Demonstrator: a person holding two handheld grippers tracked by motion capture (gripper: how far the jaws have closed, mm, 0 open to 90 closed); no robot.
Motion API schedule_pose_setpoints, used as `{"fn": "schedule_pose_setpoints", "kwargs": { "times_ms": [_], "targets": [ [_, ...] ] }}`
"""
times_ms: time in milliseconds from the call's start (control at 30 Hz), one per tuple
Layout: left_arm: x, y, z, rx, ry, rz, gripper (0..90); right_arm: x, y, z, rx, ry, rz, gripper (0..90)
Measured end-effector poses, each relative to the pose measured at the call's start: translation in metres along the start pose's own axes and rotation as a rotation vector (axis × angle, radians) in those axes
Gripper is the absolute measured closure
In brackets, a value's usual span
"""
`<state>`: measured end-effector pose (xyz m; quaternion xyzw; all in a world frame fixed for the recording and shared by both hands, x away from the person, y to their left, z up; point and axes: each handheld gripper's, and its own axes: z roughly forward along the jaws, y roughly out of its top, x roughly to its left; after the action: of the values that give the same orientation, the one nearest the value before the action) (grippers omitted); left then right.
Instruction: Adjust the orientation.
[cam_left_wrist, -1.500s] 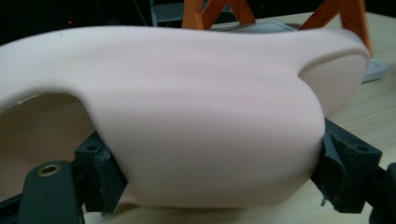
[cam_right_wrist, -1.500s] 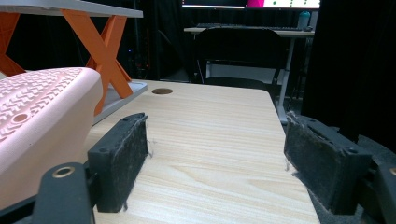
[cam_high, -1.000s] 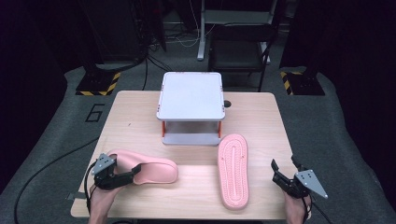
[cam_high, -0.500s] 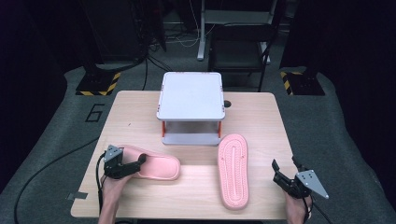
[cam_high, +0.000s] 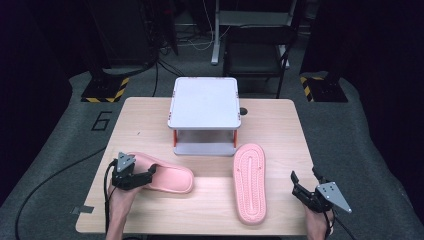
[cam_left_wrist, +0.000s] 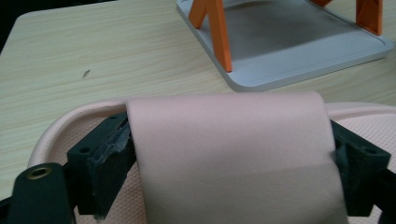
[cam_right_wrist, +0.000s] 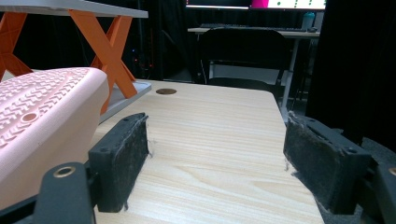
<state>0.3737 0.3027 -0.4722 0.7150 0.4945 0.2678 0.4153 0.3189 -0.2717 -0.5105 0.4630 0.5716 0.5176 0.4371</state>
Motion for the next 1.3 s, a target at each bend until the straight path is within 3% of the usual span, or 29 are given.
{"fn": "schedule_pose_setpoints", "kwargs": {
  "times_ms": [133, 200, 267, 333, 467, 500, 600, 700, 767, 900, 1033, 1100, 1200, 1233, 1300],
  "targets": [
    [-0.003, 0.002, -0.005, -0.029, 0.002, -0.014, 4.4, -0.003, 0.000, 0.000, 0.000, 0.000, 0.013, 21.4],
    [-0.010, -0.004, -0.009, -0.048, 0.064, -0.019, 4.0, -0.003, 0.000, 0.000, -0.002, 0.001, 0.016, 21.4],
    [-0.014, -0.006, -0.010, -0.059, 0.079, -0.030, 4.1, -0.002, 0.000, -0.001, -0.006, -0.005, 0.018, 21.4],
    [-0.022, -0.010, -0.006, -0.064, 0.127, -0.036, 4.2, -0.001, 0.000, 0.000, -0.002, 0.006, 0.010, 21.4],
    [-0.032, -0.015, 0.011, 0.002, 0.188, -0.010, 6.1, 0.001, 0.000, 0.001, 0.000, 0.009, 0.003, 21.4],
    [-0.031, -0.018, 0.015, 0.019, 0.224, -0.005, 10.6, 0.000, 0.001, 0.000, 0.000, 0.006, -0.001, 21.4],
    [-0.026, -0.021, 0.013, 0.026, 0.232, -0.019, 15.1, -0.002, 0.000, -0.001, -0.002, 0.001, 0.009, 21.4],
    [-0.017, -0.024, 0.007, 0.021, 0.197, -0.018, 18.2, -0.005, -0.001, -0.001, -0.004, -0.005, 0.026, 21.4],
    [-0.008, -0.028, -0.002, 0.012, 0.201, 0.001, 28.7, -0.005, 0.000, -0.001, -0.005, 0.000, 0.020, 21.4],
    [0.006, -0.033, -0.009, 0.008, 0.201, -0.022, 29.0, -0.002, 0.000, -0.001, -0.002, 0.006, 0.010, 21.4],
    [0.021, -0.036, -0.014, 0.014, 0.229, -0.045, 30.9, -0.001, 0.000, 0.000, 0.000, 0.005, 0.006, 21.5],
    [0.026, -0.035, -0.016, -0.014, 0.188, -0.058, 31.5, -0.001, 0.000, 0.000, 0.002, 0.008, 0.001, 21.4],
    [0.022, -0.033, -0.018, -0.035, 0.159, -0.051, 31.1, -0.001, 0.000, 0.000, 0.002, 0.004, 0.004, 21.5],
    [0.021, -0.031, -0.021, -0.053, 0.119, -0.052, 30.5, -0.001, 0.000, 0.001, -0.001, 0.004, 0.015, 21.5],
    [0.020, -0.030, -0.023, -0.062, 0.100, -0.051, 28.8, -0.001, 0.000, 0.002, 0.005, 0.003, 0.017, 21.4]
  ]
}}
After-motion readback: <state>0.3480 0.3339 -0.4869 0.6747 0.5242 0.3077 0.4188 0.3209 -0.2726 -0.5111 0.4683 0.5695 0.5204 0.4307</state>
